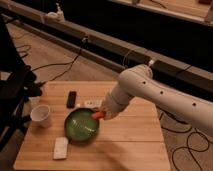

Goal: Place the pepper in the ceramic cup

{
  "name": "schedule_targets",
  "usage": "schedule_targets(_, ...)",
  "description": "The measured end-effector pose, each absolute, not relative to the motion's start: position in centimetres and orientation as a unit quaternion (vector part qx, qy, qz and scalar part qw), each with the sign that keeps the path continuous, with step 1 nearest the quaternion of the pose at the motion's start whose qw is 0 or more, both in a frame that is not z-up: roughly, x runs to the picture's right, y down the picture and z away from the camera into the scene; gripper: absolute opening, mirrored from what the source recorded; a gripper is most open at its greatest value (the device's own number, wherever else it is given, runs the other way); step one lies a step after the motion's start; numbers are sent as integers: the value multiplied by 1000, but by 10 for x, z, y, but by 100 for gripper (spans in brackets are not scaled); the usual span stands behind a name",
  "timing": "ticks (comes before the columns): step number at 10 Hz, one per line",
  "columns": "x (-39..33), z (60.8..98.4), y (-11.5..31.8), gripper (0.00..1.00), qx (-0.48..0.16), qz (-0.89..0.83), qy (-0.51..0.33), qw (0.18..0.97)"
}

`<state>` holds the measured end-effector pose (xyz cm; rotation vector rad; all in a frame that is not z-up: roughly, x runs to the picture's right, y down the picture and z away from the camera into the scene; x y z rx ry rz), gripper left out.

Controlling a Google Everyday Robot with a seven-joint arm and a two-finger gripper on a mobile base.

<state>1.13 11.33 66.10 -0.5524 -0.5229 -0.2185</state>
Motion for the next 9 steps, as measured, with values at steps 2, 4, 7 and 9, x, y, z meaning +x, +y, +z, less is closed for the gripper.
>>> schedule_targets(2,3,668,113,0,-272,-112,-256,921)
schedule_targets(4,-32,681,112,0,-273,-123,-274,914)
schedule_targets(7,-99,698,99,0,-255,-104,-330,903)
schedule_targets(9,-141,701,85,0,-238,-80,-378,891)
